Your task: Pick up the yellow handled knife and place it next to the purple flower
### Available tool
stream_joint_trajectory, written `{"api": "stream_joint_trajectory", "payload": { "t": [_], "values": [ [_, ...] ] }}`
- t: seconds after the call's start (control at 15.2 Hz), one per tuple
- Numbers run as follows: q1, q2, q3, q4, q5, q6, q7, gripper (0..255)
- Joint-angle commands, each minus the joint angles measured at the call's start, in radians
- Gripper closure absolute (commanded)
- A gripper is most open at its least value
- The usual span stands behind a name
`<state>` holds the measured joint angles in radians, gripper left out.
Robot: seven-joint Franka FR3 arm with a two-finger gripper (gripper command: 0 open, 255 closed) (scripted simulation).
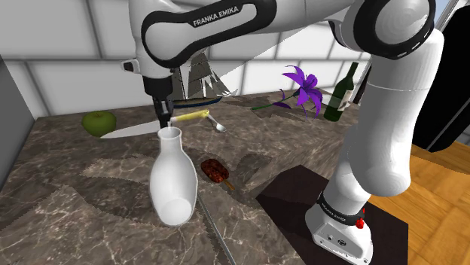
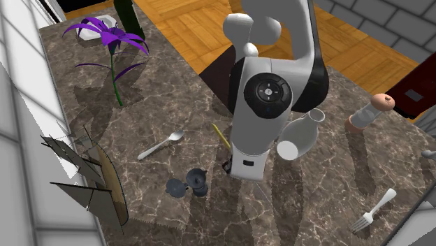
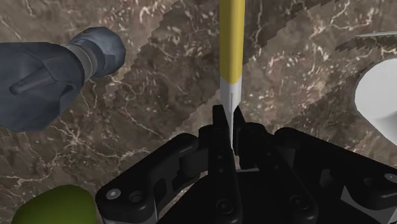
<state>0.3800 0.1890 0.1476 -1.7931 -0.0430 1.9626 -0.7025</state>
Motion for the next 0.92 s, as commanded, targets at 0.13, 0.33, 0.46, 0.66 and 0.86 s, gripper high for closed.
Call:
{"api": "stream_joint_trajectory", "payload": {
  "t": [0.13,0.33,0.46,0.66,0.86],
  "values": [
    [0.000,-0.012,0.001,0.038,0.003,-0.051,-0.002,255],
    [0.000,-0.019,0.001,0.070,0.004,-0.089,-0.003,255],
    [0.000,-0.022,0.001,0.092,0.005,-0.115,-0.004,255],
    [0.000,-0.026,0.002,0.128,0.006,-0.154,-0.005,255],
    [0.001,-0.027,0.002,0.167,0.006,-0.194,-0.006,255]
  ]
}}
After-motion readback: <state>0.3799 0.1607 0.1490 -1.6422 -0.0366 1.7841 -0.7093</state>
